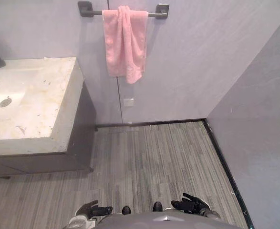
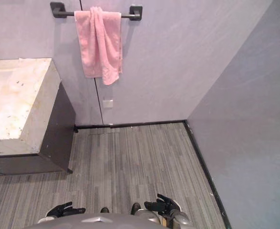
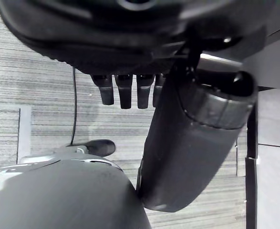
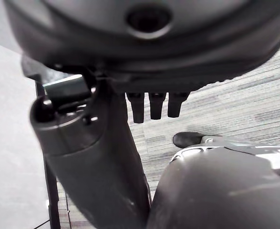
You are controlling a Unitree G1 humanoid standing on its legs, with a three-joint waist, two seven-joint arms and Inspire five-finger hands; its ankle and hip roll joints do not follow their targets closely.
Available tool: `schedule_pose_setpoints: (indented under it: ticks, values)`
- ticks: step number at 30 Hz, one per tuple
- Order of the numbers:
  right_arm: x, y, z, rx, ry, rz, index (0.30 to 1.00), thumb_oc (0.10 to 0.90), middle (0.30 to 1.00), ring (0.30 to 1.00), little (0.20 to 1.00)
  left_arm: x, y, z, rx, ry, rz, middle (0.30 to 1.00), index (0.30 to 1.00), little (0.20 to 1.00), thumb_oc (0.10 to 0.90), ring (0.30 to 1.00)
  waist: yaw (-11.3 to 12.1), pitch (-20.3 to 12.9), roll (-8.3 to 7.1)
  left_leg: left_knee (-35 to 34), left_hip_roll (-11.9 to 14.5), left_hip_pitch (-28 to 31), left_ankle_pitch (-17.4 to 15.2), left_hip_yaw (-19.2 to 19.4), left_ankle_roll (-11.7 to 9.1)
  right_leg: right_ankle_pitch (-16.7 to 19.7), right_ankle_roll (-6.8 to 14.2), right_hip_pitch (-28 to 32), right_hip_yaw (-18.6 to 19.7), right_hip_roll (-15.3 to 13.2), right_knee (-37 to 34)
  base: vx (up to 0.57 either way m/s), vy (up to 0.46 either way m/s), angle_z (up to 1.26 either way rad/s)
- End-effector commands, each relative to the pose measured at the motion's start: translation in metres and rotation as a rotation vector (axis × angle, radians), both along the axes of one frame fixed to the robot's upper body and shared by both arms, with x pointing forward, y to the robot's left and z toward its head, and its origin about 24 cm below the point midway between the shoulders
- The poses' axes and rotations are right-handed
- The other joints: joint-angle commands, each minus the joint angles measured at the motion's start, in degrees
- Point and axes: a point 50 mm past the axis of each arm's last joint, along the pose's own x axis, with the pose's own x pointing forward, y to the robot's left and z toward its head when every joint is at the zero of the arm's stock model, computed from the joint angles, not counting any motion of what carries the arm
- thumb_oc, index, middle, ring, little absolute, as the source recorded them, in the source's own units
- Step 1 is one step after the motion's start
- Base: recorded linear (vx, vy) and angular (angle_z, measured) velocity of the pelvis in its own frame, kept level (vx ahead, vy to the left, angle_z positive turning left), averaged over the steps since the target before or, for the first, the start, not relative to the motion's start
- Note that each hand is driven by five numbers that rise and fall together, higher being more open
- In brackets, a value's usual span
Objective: Organize the bathroom.
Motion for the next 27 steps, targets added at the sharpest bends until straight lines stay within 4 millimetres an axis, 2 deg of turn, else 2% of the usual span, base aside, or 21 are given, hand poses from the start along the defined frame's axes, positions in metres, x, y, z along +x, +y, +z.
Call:
schedule_pose_setpoints:
  ticks: [1, 7, 10, 12, 14, 16, 19, 23, 26, 27]
  values:
    - [0.009, -0.013, 0.005, -0.066, -0.045, 0.075, 0.9, 0.8, 0.9, 0.9, 0.9, 0.016, -0.008, 0.001, -0.038, -0.049, 0.014, 0.9, 0.9, 0.9, 0.8, 0.9, 0.0, -1.0, 2.53, 0.6, 1.2, 0.1, -4.3, 3.8, -0.8, -5.7, 3.5, -0.4, -2.1, 2.2, 3.3, 0.0, 0.0, 0.0]
    - [0.022, -0.013, 0.011, -0.066, -0.138, 0.077, 0.9, 0.8, 0.9, 0.9, 0.9, 0.023, -0.002, 0.005, -0.022, -0.138, 0.066, 0.9, 0.9, 0.9, 0.8, 0.9, 0.2, -0.9, 2.61, 0.6, 1.1, 0.0, -4.2, 3.8, -0.9, -5.7, 3.4, -0.4, -2.2, 2.2, 3.3, 0.0, -0.002, 0.01]
    - [0.038, -0.012, 0.019, -0.086, -0.233, 0.107, 0.9, 0.8, 0.9, 0.9, 0.9, 0.03, 0.002, 0.01, -0.042, -0.199, 0.117, 0.9, 0.9, 0.9, 0.8, 0.9, 0.2, -0.8, 2.75, 0.6, 1.2, 0.2, -4.2, 3.8, -0.9, -5.6, 3.4, -0.4, -2.2, 2.2, 3.2, 0.0, 0.0, 0.0]
    - [0.05, -0.012, 0.026, -0.097, -0.294, 0.118, 0.9, 0.8, 0.9, 0.9, 0.9, 0.038, 0.003, 0.013, -0.05, -0.236, 0.112, 0.9, 0.9, 0.9, 0.8, 0.9, 0.1, -0.7, 2.87, 0.6, 1.3, 0.2, -4.1, 3.9, -0.9, -5.6, 3.3, -0.4, -2.2, 2.3, 3.1, 0.0, -0.018, 0.0]
    - [0.072, -0.01, 0.041, -0.109, -0.4, 0.143, 0.9, 0.8, 0.9, 0.9, 0.9, 0.056, 0.006, 0.022, -0.047, -0.315, 0.093, 0.9, 0.9, 0.9, 0.8, 0.9, -0.1, -0.7, 3.11, 0.6, 1.4, 0.2, -4.0, 4.0, -0.9, -5.5, 3.1, -0.5, -2.0, 2.4, 3.1, -0.01, -0.045, 0.01]
    - [0.085, -0.009, 0.052, -0.109, -0.476, 0.154, 0.9, 0.8, 0.9, 0.9, 0.9, 0.068, 0.007, 0.029, -0.063, -0.369, 0.094, 0.9, 0.9, 0.9, 0.8, 0.9, -0.3, -0.7, 3.3, 0.6, 1.6, 0.2, -3.9, 4.2, -0.9, -5.4, 3.0, -0.6, -1.9, 2.6, 3.1, 0.0, -0.041, 0.0]
    - [0.111, -0.001, 0.08, -0.12, -0.645, 0.202, 0.9, 0.8, 0.9, 0.9, 0.9, 0.098, 0.008, 0.049, -0.073, -0.49, 0.091, 0.9, 0.9, 0.9, 0.8, 0.9, -0.8, -0.7, 3.77, 0.8, 1.8, 0.1, -3.6, 4.6, -0.9, -5.4, 2.7, -0.6, -1.4, 2.8, 3.1, 0.01, -0.043, -0.03]
    - [0.137, 0.012, 0.12, -0.121, -0.865, 0.268, 0.9, 0.8, 0.9, 0.9, 0.9, 0.132, 0.005, 0.079, -0.107, -0.654, 0.068, 0.9, 0.9, 0.9, 0.8, 0.9, -1.3, -0.7, 4.2, 1.0, 2.1, 0.2, -3.4, 4.8, -1.0, -5.5, 2.4, -0.5, -0.8, 3.3, 2.9, 0.02, -0.067, -0.05]
    - [0.153, 0.02, 0.153, -0.13, -1.045, 0.333, 0.9, 0.8, 0.9, 0.9, 0.9, 0.157, 0.001, 0.113, -0.103, -0.816, 0.011, 0.9, 0.9, 0.9, 0.8, 0.9, -1.4, -0.5, 4.28, 2.7, 2.4, -0.1, -3.8, 5.3, -1.1, -5.7, 1.9, -0.3, -0.4, 3.5, 2.9, 0.03, -0.086, -0.03]
    - [0.16, 0.024, 0.17, -0.124, -1.13, 0.348, 0.9, 0.8, 0.9, 0.9, 0.9, 0.17, 0.001, 0.135, -0.039, -0.909, 0.005, 0.9, 0.9, 0.9, 0.8, 0.9, -1.2, -0.3, 4.03, 5.9, 2.5, -1.2, -4.5, 5.7, -1.4, -6.0, 1.5, -0.2, -0.2, 3.4, 3.0, 0.02, -0.077, -0.07]
